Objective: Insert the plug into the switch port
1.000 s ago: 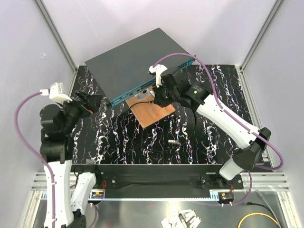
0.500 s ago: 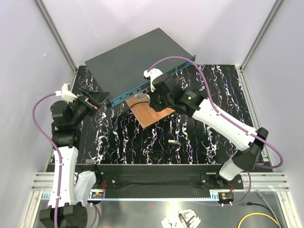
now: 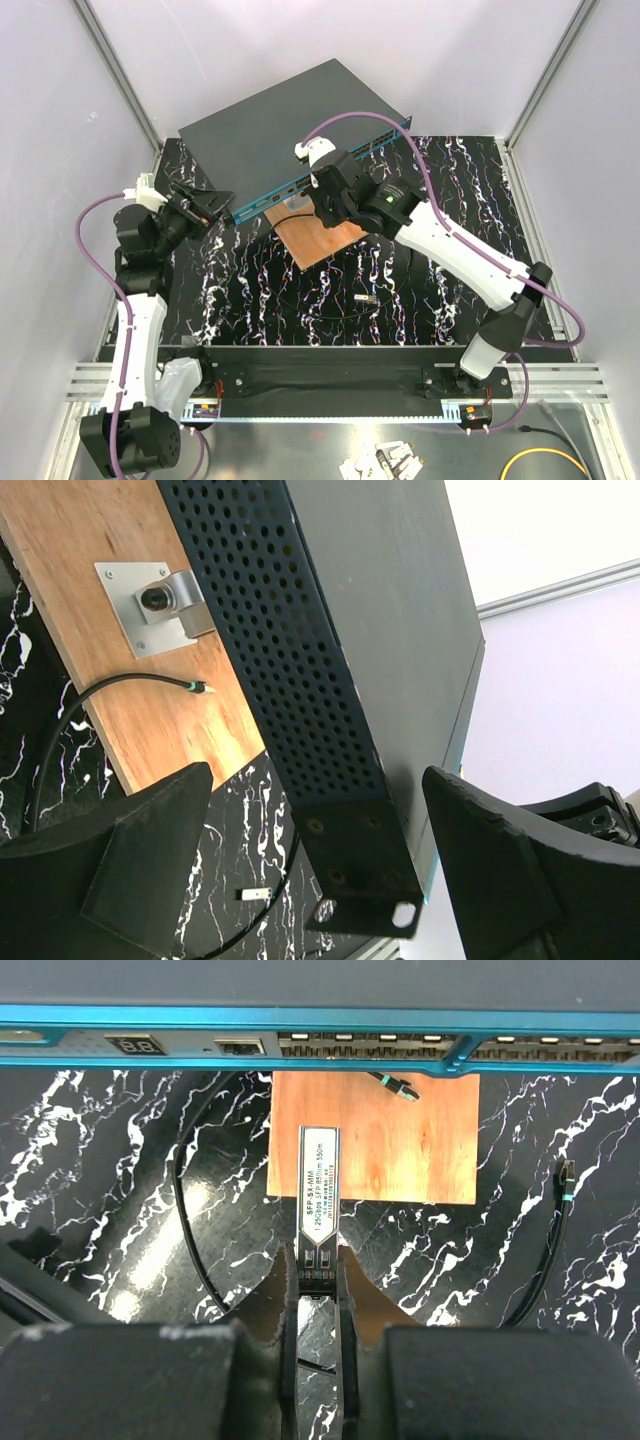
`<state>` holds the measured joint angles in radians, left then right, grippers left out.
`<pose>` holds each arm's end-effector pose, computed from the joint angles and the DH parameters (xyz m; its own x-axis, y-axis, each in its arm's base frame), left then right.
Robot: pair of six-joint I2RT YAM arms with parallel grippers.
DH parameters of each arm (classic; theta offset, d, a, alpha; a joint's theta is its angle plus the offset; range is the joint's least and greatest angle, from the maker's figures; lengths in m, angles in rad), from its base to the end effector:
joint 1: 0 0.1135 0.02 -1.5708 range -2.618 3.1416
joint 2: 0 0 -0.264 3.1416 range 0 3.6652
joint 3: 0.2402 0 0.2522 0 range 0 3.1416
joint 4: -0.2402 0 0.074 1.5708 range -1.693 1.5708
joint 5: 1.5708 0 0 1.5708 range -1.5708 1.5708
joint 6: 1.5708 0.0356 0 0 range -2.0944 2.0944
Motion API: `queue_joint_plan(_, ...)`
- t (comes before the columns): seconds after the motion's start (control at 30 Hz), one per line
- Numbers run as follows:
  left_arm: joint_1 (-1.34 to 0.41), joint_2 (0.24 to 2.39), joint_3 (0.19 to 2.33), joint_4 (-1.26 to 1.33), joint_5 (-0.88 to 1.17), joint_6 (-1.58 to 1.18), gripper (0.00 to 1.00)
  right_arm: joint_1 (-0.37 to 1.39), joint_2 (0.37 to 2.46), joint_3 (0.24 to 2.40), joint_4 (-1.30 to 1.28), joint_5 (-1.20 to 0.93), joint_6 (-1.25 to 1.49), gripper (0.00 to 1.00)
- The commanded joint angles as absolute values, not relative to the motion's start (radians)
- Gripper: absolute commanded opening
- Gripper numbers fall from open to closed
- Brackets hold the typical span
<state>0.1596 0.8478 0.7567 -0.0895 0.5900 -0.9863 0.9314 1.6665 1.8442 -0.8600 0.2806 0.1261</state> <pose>0.1973 0.0117 0.3303 -0.4384 -0.7725 -0.4595 0.0774 0.4769 -0.8756 0.2226 0.2828 0.4104 -0.4541 -0.4082 -0.7919 -0.5904 0.8036 -0.0756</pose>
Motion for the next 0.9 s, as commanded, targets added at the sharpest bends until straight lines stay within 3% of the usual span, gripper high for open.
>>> queue_joint_plan(0.0, 0.147, 0.862, 0.801, -0.014, 0.577, -0.970, 0.91, 0.939, 1.684, 1.914, -0.876, 0.325, 0.101, 0.00)
queue_joint_plan(0.37, 0.087, 0.900, 0.831, -0.005, 0.531, -0.937, 0.90, 0.939, 1.773, 2.083, -1.005, 0.292, 0.081, 0.00)
queue_joint_plan(0.87, 0.045, 0.919, 0.834, 0.064, 0.537, -0.966, 0.69, 0.939, 1.835, 2.157, -1.037, 0.259, 0.126, 0.00)
